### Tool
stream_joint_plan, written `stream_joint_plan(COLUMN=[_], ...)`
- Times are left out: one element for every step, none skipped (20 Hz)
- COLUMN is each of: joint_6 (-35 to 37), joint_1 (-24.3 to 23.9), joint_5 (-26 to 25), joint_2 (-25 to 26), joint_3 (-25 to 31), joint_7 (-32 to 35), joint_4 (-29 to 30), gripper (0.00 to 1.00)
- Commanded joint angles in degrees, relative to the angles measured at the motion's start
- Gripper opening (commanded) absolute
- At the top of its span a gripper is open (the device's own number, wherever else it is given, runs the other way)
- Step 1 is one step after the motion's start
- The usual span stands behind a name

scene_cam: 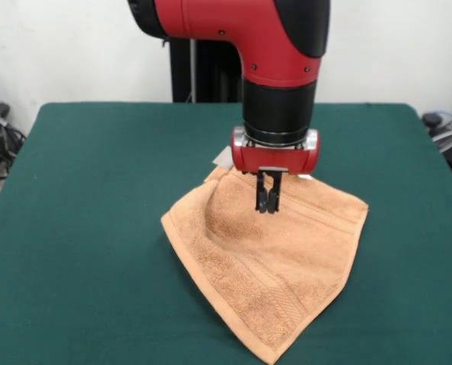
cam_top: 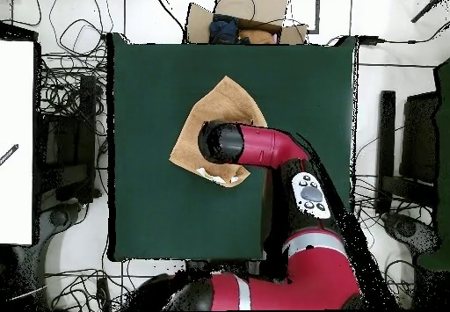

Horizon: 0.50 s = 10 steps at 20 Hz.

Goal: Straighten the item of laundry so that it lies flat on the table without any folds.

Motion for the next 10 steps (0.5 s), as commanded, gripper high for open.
stream_joint_plan(joint_6=[-5.16,-5.51,-5.64,-5.67,-6.08,-6.34,-6.6,-6.69,-6.48,-6.52], joint_1=[0.16,0.3,0.63,1.1,1.25,1.38,1.34,1.09,1.03,0.75], joint_5=[-5.06,-5.63,-6.1,-6.51,-6.81,-7.16,-7.35,-7.65,-7.83,-8.27], joint_2=[3.0,3.07,3.21,3.4,3.59,3.68,3.71,3.61,3.49,3.41], joint_3=[-0.61,-0.83,-1.35,-1.94,-2.28,-2.65,-2.77,-2.69,-2.69,-2.63], joint_7=[4.53,4.38,4.49,4.74,5.11,5.39,5.65,5.55,5.61,5.41], joint_4=[4.39,4.31,4.09,3.64,3.56,3.48,3.55,3.7,3.82,4.05], gripper=[0.0,0.0,0.0,0.0,0.0,0.0,0.0,0.0,0.0,0.0])
